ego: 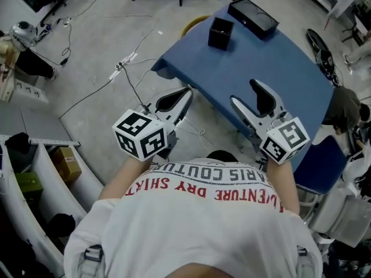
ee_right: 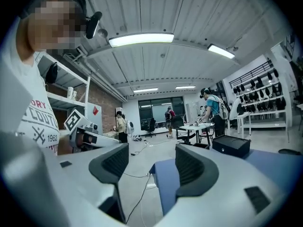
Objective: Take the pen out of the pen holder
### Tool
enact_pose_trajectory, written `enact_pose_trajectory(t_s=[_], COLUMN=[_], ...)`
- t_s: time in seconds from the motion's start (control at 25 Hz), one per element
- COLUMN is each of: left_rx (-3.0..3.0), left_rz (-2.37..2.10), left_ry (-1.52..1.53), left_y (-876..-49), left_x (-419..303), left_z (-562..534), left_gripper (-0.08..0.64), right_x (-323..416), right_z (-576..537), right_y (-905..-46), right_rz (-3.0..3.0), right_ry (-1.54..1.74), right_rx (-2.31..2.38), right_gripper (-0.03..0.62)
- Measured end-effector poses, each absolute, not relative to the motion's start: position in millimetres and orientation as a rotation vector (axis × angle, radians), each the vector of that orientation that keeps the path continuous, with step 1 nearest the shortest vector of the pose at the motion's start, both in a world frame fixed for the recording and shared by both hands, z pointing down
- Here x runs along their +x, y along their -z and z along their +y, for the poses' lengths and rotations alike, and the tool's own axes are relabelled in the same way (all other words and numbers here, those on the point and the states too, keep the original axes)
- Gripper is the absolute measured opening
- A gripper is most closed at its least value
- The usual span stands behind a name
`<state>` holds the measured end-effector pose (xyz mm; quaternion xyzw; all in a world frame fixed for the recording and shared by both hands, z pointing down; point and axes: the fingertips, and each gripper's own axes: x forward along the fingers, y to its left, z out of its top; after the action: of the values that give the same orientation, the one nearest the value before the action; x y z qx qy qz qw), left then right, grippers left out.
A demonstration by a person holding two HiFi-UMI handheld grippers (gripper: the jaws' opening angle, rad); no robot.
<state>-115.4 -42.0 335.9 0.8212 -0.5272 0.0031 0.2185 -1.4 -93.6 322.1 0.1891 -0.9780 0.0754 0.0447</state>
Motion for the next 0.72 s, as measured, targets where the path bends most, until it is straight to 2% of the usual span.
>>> enact_pose_trajectory(t_s=[0.72], left_rx=[2.233], left_rz=[-1.382], left_ry=[-0.049], left_y=[-367], left_x=[-162], left_z=[-148], left_gripper=[0.031], right_x=[-53], right_z=[-215], right_y=[-351], right_rz=[-2.918], right_ry=[-0.27], right_rx=[0.64], right_gripper=[0.291])
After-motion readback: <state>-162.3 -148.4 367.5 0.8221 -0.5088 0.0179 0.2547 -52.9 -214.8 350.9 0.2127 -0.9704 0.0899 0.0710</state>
